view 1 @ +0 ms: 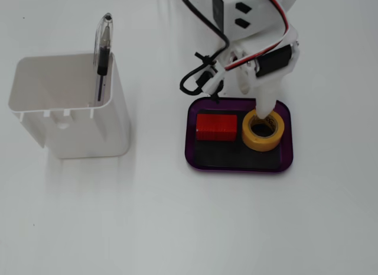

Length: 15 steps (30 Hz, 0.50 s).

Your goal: Remove the yellow tape from the box.

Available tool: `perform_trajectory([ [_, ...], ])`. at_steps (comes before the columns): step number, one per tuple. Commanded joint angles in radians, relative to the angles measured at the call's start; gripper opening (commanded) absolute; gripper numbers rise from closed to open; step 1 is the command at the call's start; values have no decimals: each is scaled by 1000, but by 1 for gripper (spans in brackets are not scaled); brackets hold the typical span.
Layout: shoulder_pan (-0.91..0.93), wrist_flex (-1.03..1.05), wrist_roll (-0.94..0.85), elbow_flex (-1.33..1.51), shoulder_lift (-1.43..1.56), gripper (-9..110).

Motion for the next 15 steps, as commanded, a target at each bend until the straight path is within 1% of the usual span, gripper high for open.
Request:
perform_trajectory([
  [1,-34,-23,3,-41,3,15],
  [10,-37,-46,0,-41,2,15],
  [15,-31,-55,3,-41,2,12],
])
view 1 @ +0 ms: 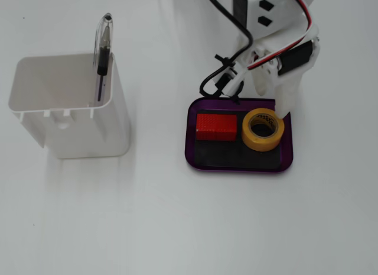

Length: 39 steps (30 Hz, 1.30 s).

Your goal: Remove the yellow tape from the box.

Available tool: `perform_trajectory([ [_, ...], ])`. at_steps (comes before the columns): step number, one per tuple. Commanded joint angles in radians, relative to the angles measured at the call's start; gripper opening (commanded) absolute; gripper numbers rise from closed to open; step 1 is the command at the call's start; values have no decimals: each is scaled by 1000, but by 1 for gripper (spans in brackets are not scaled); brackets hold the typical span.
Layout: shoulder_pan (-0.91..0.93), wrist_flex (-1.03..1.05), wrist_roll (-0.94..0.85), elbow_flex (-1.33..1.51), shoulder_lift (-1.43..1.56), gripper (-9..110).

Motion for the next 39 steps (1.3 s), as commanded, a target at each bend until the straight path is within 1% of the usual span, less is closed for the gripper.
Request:
perform_trajectory([
  [1,5,-9,3,-41,9,12],
  [12,6,-12,-3,-41,9,12],
  [26,8,-77,-3,-28,6,12],
  [33,77,-89,-5,-26,6,12],
  [39,81,-80,-5,-25,6,12],
])
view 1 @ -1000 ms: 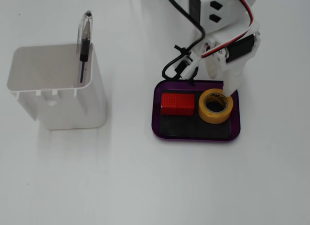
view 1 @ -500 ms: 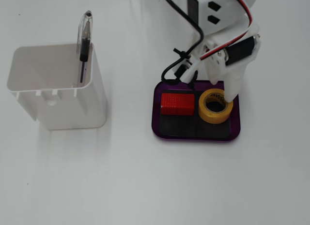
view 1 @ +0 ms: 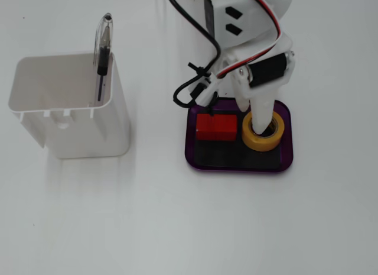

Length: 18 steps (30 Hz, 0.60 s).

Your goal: Remove the yellow tape from the box.

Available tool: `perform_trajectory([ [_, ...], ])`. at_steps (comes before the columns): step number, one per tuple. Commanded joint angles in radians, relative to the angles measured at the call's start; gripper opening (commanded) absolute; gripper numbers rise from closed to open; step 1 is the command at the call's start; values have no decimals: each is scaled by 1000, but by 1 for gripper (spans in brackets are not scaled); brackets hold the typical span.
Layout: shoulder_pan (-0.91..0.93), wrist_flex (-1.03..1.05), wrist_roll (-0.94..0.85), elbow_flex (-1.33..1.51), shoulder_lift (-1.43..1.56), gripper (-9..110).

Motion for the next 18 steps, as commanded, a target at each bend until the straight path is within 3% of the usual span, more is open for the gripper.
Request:
perform_trajectory([
  [1,3,2,-5,-17,6,12],
  [18,-5,-11,-8,41,8,12],
])
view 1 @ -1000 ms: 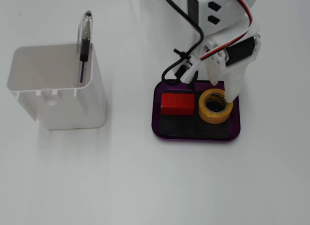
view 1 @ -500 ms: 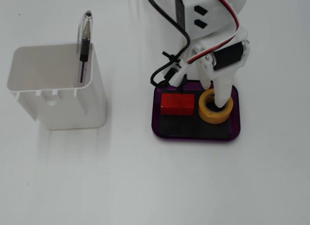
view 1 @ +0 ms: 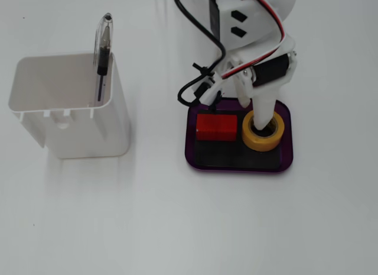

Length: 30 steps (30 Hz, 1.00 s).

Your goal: Remove the yellow tape from the box.

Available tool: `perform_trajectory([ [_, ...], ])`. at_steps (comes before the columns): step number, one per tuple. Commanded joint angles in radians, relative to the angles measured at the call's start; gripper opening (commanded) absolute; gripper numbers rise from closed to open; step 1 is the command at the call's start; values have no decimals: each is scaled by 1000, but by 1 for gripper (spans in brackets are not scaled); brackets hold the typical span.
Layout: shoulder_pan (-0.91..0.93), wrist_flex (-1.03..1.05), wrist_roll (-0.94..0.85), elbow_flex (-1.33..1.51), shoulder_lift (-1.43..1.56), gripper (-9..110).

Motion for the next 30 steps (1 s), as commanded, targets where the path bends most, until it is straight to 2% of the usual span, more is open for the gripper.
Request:
perform_trajectory([
  [1,-3,-11,-8,6,8,12],
  [10,-5,-115,3,120,9,11],
  [12,-6,-107,5,115,9,9],
  [15,-6,-106,8,112,9,-1],
  [22,-11,-97,60,91,32,-1],
  [30,-14,187,54,-189,198,-1],
])
